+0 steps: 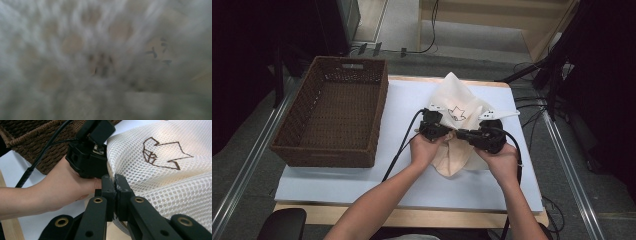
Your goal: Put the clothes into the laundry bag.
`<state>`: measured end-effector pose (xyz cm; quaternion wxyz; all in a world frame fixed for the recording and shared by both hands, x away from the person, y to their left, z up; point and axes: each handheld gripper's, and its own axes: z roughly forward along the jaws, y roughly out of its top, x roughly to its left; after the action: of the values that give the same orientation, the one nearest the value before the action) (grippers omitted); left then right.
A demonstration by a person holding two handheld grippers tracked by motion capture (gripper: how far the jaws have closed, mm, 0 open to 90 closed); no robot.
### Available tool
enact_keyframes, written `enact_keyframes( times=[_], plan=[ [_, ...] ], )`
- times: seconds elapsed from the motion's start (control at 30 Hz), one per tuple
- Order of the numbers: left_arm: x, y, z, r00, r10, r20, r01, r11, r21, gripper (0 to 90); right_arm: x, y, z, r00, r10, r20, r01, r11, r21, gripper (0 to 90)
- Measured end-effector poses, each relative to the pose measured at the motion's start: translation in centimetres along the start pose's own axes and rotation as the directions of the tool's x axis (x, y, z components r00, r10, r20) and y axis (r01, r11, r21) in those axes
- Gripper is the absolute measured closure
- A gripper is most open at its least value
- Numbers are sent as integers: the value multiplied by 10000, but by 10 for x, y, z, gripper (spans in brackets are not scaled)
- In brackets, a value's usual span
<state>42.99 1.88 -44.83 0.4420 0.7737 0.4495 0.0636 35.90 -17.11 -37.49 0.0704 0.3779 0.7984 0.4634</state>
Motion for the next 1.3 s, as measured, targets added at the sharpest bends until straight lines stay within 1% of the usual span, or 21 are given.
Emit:
enact_keyframes(
  times=[0.07, 0.2, 0.27, 0.3, 0.4, 0.5, 0.6, 0.67, 0.7, 0.73, 0.77, 0.8, 0.83, 0.87, 0.9, 0.93, 1.0, 1.03, 1.17, 1.23, 1.3],
  plan=[
    [3, 0, 4, 10000, 52, -3, -52, 9996, 270, 816, 0, 0, 0, 10000, 30, -10, -30, 10000, -14, 889],
    [4, 0, 6, 10000, 41, 5, -41, 9994, 337, 803, -1, -1, 1, 10000, -32, 61, 32, 10000, 85, 888],
    [6, 0, 4, 9994, -2, 335, -14, 9989, 473, 786, -2, -1, 2, 10000, 0, 77, -1, 9999, 111, 889],
    [6, 1, 2, 9989, 117, 458, -143, 9983, 573, 773, -2, -1, 2, 10000, 4, 74, -5, 9999, 121, 889],
    [5, 1, -6, 9973, 449, 588, -494, 9957, 778, 692, -3, -2, 3, 10000, 67, 67, -68, 9999, 155, 888],
    [2, 0, -14, 9947, 662, 787, -735, 9928, 950, 559, -3, -2, 3, 9999, 95, 117, -96, 9998, 159, 888],
    [-1, -2, -24, 9912, 757, 1082, -865, 9913, 989, 485, -5, -2, 2, 9998, 124, 164, -126, 9998, 133, 888],
    [-4, -4, -31, 9888, 976, 1127, -1093, 9887, 1026, 433, -5, -2, 2, 9996, 155, 215, -157, 9998, 92, 888],
    [-5, -4, -36, 9857, 1181, 1205, -1299, 9870, 950, 422, -6, -2, 2, 9996, 167, 223, -169, 9998, 84, 888],
    [-5, -4, -36, 9857, 1181, 1205, -1299, 9870, 950, 406, -6, -2, 2, 9996, 173, 241, -175, 9998, 77, 887],
    [-6, -5, -46, 9811, 1403, 1333, -1532, 9839, 922, 375, -7, -3, 1, 9995, 183, 255, -185, 9998, 77, 887],
    [-6, -4, -49, 9800, 1380, 1436, -1533, 9829, 1015, 356, -7, -3, 1, 9996, 160, 246, -161, 9999, 56, 888],
    [-6, -4, -55, 9779, 1437, 1518, -1608, 9812, 1068, 345, -7, -3, 1, 9996, 161, 246, -162, 9998, 62, 888],
    [-6, -4, -55, 9779, 1437, 1518, -1608, 9812, 1068, 335, -7, -3, 1, 9996, 161, 246, -162, 9998, 62, 888],
    [-7, -5, -64, 9752, 1636, 1492, -1800, 9781, 1042, 334, -7, -3, 1, 9994, 216, 254, -218, 9997, 66, 887],
    [-7, -6, -68, 9747, 1678, 1476, -1839, 9776, 1029, 334, -7, -3, 1, 9995, 200, 255, -202, 9998, 77, 888],
    [-8, -8, -74, 9735, 1555, 1676, -1762, 9775, 1163, 334, -8, -3, 1, 9995, 205, 255, -207, 9998, 79, 888],
    [-10, -10, -76, 9721, 1608, 1709, -1819, 9764, 1162, 333, -8, -3, 2, 9995, 214, 250, -216, 9997, 75, 887],
    [-16, -21, -82, 9652, 1764, 1931, -2036, 9702, 1315, 334, -8, -3, 2, 9995, 198, 253, -200, 9998, 82, 887],
    [-20, -28, -81, 9624, 1745, 2083, -2044, 9700, 1319, 334, -8, -3, 2, 9994, 227, 258, -230, 9997, 120, 887],
    [-23, -35, -80, 9590, 1753, 2229, -2112, 9661, 1488, 334, -8, -3, 2, 9994, 214, 260, -217, 9997, 114, 887]
  ],
)
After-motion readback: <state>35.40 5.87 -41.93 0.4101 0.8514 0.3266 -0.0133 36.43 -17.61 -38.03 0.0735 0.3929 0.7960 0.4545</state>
